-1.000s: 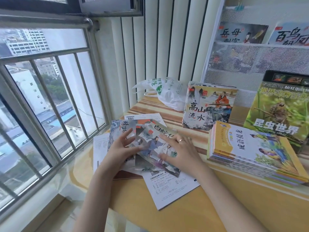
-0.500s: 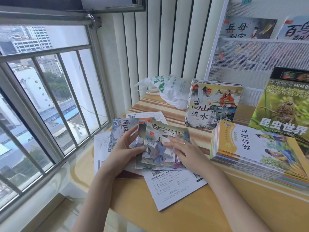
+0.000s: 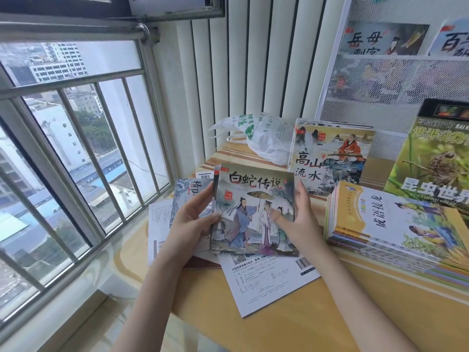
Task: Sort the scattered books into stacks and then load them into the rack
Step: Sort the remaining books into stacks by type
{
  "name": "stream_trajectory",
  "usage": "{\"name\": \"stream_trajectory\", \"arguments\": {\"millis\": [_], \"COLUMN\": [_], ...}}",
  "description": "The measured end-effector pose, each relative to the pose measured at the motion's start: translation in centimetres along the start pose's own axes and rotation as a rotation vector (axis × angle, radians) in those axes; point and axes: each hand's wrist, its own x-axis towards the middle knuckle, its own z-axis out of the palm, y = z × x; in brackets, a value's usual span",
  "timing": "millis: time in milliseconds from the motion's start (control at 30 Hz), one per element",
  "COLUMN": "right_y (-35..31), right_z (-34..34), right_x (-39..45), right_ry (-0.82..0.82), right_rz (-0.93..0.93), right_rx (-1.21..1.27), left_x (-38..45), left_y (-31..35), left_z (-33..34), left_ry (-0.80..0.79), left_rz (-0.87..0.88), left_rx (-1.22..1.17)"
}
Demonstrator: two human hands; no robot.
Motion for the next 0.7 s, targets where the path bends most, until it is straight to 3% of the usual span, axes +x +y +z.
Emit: {"name": "stream_trajectory", "arguments": {"millis": [133, 233, 300, 400, 700], "right_y": [0.7, 1.4, 2.0, 2.6, 2.8], "right_z": [0.0, 0.1, -0.1, -0.2, 0.3], "right_x": [0.6, 1.1, 1.4, 1.9, 2.0], "right_ry": [0.023, 0.198, 0.277, 0.281, 0.293], "right_rz": [0.191, 0.203, 0.225, 0.25, 0.316], "right_rx": [0.136, 0.176, 0.171, 0.151, 0.086], "left_x": [-0.1, -0.1, 0.3, 0.6, -0.3], "left_y": [-0.1, -0.5, -1.3, -1.8, 0.2], "left_z": [0.2, 0.1, -0.8, -1.2, -0.6], "left_ry": [-0.023, 0.363, 0.614, 0.65, 0.66], "left_rz": [-0.012, 0.188, 0.204, 0.0, 0.04], "left_rx": [-0.011, 0.537, 0.842, 1.008, 0.013]}}
